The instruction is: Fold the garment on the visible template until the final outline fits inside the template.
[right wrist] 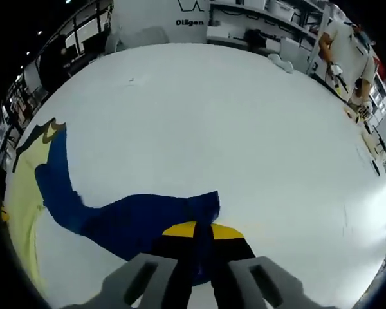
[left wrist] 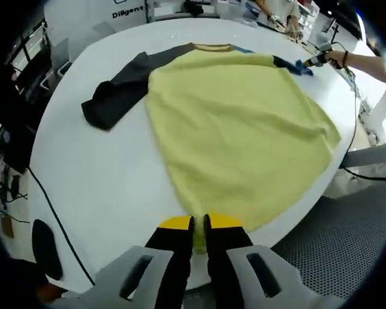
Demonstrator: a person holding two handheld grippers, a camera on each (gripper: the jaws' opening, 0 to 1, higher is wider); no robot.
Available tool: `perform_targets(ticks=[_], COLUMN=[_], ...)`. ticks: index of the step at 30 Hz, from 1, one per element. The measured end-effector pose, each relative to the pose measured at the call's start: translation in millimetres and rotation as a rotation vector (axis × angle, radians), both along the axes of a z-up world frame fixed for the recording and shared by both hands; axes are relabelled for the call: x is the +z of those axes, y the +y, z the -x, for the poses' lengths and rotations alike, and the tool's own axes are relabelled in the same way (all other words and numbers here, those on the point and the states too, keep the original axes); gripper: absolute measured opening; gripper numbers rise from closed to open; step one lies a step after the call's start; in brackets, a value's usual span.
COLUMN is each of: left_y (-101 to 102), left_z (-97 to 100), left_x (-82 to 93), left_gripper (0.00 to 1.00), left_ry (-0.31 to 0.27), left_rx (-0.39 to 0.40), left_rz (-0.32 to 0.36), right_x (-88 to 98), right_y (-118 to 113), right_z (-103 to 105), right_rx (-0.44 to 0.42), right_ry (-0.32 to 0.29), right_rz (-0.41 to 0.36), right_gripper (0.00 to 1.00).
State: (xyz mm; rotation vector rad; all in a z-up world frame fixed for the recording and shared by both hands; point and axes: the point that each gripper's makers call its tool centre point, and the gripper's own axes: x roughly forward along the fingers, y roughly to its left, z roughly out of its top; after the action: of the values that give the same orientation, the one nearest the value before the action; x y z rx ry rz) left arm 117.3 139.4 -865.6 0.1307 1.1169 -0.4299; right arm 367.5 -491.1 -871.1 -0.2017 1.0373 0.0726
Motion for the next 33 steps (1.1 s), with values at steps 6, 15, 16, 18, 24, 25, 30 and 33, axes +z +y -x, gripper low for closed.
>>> perform_targets(ticks=[6,15,16,18,24,25,30,33], left_y=[4.9,4.9,5.2,5.6,6.7,6.6,7.9,6.2], left_z=[-2.0,-0.5,-0.3,0.3,3.3,3.5,1.1,-3.8], left_x=[0.5,0.5,0.5,0.4,0.0,0.0,0.2,5.8], left_gripper=[0.04,0.04,0.04,0.04,0.04,0.04,0.07,0.19], left_ry=[-0.009,-0.008,-0.006,0.0,0.016,0.014,0.003,-0.032], left_rx=[0.014,-0.011,-0.014,-0.018,-0.025,-0.029,-0.031,-0.027], left_rz=[-0.011,-0.015,-0.016,-0.015,-0.011,-0.01,-0.005,0.002], right_x=[5.6,14.8,14.6,12.5,12.5,10.7,13.8,20.5], right_y=[0.1,-6.2,-5.7,-13.5,-22.0,-26.2,-20.8,-20.2], right_z=[5.4,29.1,30.0,29.0,31.7,29.2,32.4,30.8], right_rx=[-0.047,-0.144,-0.142,-0.163,-0.176,-0.178,-0.183,-0.204], right_ry=[-0.009,0.049,0.051,0.068,0.072,0.07,0.039,-0.006], right_rz=[0.027,0.09,0.092,0.097,0.119,0.114,0.071,0.041], right_gripper=[0.0,0.0,0.0,0.0,0.0,0.0,0.04,0.18])
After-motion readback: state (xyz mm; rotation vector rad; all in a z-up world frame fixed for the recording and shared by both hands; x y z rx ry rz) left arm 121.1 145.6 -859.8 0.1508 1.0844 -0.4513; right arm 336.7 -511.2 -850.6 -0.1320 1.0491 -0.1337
